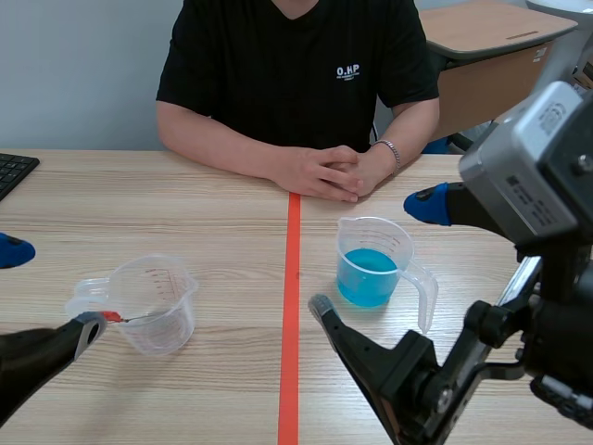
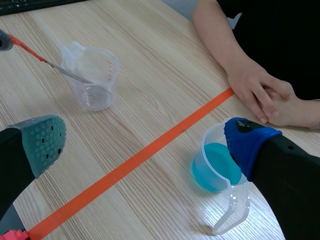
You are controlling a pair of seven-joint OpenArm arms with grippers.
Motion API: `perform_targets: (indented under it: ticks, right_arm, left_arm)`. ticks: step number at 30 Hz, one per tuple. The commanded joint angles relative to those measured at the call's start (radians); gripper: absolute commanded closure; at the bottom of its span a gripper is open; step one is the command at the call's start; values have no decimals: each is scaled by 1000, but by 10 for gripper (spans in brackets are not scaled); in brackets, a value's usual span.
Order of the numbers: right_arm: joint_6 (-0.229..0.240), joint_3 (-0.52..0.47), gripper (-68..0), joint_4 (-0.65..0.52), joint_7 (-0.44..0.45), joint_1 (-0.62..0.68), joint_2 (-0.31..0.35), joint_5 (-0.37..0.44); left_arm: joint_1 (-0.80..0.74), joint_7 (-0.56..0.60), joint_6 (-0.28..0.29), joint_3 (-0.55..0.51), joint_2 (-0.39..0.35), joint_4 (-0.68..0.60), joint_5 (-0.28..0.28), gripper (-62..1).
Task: Do the redox reaction experiment.
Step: 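Return to the home posture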
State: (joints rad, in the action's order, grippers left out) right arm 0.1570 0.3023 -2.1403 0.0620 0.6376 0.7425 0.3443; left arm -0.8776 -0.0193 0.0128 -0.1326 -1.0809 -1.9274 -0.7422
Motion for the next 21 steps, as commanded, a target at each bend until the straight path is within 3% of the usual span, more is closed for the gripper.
perform_targets:
  ticks: [1,11,21]
  right_arm:
    - [-4,-3,-679,-10,11,-17,0,8]
    - [-4,-3,-679,-10,4,-18,0,27]
    - [-4,-3,-679,-10,5,-18,0,27]
  left_arm:
    - [37,-9,5,-8,37,-11,-6,-623]
    - [222,-122,87,-7,180,-11,-6,-623]
    - [299,-161,111,-7,303,-11,3,-623]
